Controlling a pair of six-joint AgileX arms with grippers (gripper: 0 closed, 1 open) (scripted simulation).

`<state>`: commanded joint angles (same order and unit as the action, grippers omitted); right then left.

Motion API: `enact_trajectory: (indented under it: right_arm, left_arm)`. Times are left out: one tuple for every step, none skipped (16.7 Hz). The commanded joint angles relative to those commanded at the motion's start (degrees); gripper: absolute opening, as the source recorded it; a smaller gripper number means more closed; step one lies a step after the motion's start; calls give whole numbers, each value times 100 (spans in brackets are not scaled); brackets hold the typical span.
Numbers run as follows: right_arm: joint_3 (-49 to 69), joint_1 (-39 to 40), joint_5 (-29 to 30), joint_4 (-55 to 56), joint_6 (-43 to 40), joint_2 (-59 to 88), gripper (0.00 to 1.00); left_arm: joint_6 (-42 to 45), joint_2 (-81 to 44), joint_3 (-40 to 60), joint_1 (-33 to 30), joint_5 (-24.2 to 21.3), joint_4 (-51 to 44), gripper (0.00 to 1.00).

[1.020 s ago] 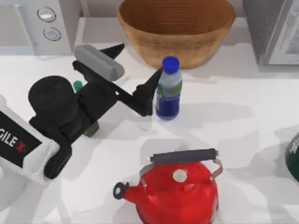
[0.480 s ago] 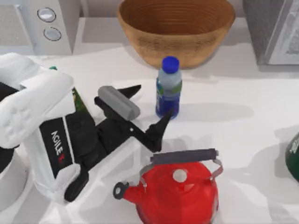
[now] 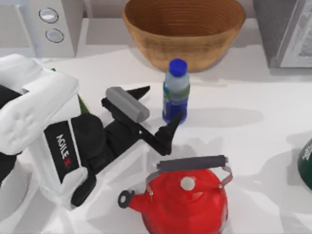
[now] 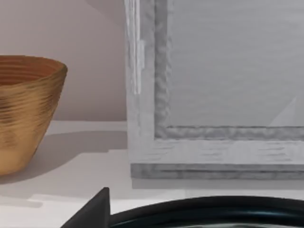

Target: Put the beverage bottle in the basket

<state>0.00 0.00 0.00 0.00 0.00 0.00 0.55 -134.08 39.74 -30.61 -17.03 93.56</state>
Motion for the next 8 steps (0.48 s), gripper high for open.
enact_trajectory:
  right_arm:
    - [0, 0, 0, 0, 0, 0, 100]
    - [0, 0, 0, 0, 0, 0, 100]
    - [0, 0, 0, 0, 0, 0, 100]
    - [0, 0, 0, 0, 0, 0, 100]
    - [0, 0, 0, 0, 0, 0, 100]
    - [0, 0, 0, 0, 0, 0, 100]
    - [0, 0, 0, 0, 0, 0, 100]
    - [0, 0, 0, 0, 0, 0, 100]
  left_arm:
    - [-1, -53, 189, -38, 31, -137, 100]
    - [-1, -112, 420, -84, 71, -293, 100]
    - [-3, -176, 673, -133, 118, -461, 100]
    - [-5, -241, 923, -180, 163, -629, 100]
    - [-6, -296, 1144, -223, 204, -789, 100]
    - [-7, -337, 1309, -255, 238, -924, 100]
    - [-7, -364, 1414, -278, 261, -1021, 100]
    - [-7, -375, 1457, -287, 271, -1064, 100]
